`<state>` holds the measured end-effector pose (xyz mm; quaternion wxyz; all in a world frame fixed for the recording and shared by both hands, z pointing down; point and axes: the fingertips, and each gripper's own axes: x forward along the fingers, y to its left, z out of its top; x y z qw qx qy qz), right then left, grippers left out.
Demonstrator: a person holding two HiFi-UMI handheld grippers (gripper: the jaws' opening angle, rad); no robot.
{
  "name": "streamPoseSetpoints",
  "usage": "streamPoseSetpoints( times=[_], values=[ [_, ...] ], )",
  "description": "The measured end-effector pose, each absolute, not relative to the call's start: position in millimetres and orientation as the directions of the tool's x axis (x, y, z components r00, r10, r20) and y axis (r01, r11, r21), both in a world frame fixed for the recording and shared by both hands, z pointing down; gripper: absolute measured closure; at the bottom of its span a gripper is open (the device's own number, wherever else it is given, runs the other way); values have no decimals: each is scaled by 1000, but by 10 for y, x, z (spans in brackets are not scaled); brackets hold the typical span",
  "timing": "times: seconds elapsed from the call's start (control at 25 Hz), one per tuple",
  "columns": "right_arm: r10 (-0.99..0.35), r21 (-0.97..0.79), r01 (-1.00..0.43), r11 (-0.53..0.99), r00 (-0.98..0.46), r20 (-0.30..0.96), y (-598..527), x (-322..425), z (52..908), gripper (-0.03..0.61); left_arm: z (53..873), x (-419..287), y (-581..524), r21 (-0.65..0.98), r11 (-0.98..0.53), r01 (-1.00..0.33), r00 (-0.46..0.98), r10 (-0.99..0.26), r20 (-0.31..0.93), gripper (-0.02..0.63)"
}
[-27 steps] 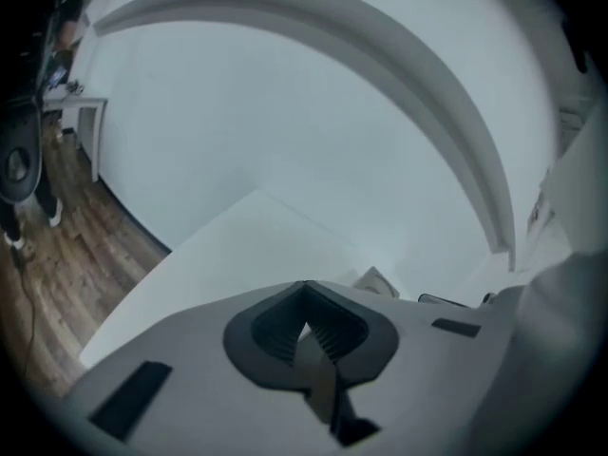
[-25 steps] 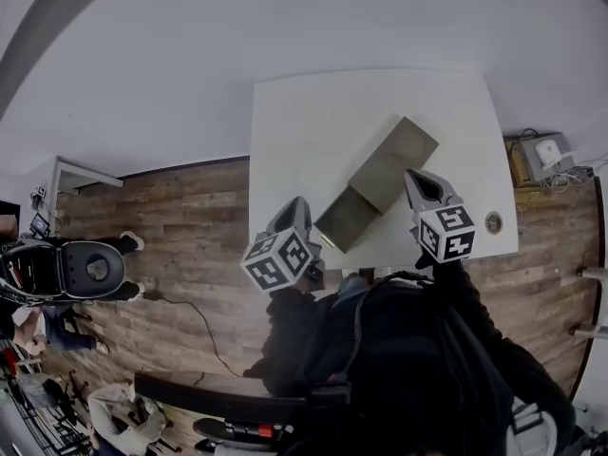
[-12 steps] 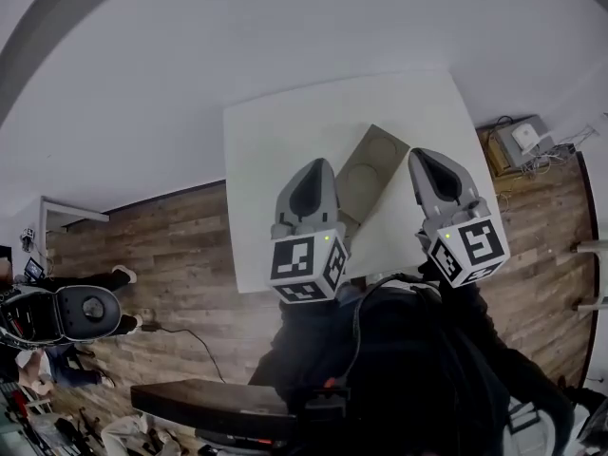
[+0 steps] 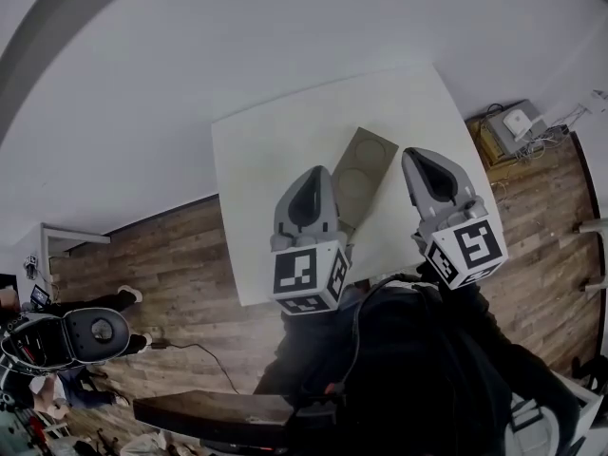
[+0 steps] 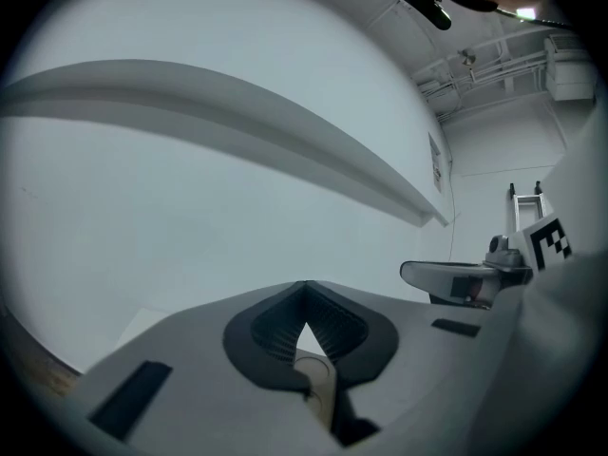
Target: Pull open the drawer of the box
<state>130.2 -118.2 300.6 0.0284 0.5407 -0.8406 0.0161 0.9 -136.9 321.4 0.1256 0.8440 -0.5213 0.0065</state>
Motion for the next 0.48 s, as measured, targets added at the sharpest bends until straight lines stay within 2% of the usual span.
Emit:
streamPoseSetpoints(
  times=[0.48],
  values=[
    [-908, 6, -910, 415, -414, 61, -1221, 1296, 2996, 585, 3157, 4, -1380, 177, -436, -883, 460, -879, 130, 612]
  ],
)
